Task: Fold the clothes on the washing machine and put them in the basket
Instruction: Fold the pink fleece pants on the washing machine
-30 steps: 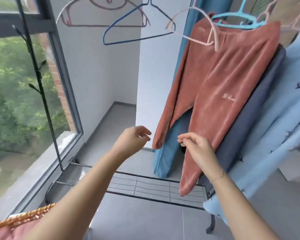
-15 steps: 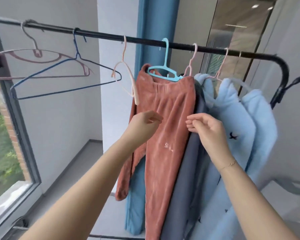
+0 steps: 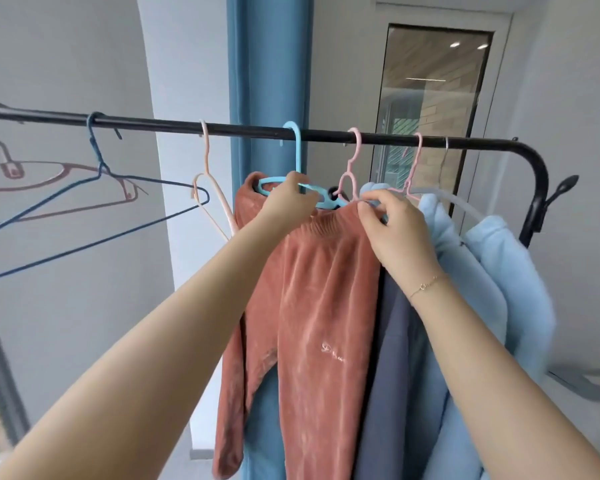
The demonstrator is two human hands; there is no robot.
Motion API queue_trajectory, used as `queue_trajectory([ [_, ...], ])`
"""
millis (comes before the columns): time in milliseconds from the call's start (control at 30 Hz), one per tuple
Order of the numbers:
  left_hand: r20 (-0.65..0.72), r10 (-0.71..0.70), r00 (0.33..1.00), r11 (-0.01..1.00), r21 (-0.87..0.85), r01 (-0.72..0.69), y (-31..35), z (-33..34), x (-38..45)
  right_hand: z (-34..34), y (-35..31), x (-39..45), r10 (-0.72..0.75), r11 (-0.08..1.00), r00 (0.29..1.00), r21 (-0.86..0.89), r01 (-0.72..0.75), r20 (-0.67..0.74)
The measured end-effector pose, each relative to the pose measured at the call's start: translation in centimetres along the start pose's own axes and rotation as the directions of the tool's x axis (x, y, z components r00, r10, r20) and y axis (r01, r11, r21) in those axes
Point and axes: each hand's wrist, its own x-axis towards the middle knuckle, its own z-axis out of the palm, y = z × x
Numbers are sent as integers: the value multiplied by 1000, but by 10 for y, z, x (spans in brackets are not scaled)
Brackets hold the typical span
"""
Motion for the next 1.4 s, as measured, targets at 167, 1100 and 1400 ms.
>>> queue_trajectory([
  [167, 80, 183, 980, 974, 117, -191, -7, 10, 17, 5, 11, 10, 39, 994, 988, 95, -54, 149],
  [1100, -133, 78, 988, 954, -276, -112, -15, 4, -12, 45, 10, -86, 36, 944, 999, 326, -45, 32],
  [1400, 97, -268, 958, 943, -177, 282, -133, 14, -70, 64, 1, -100, 156, 838, 982, 511, -188, 106],
])
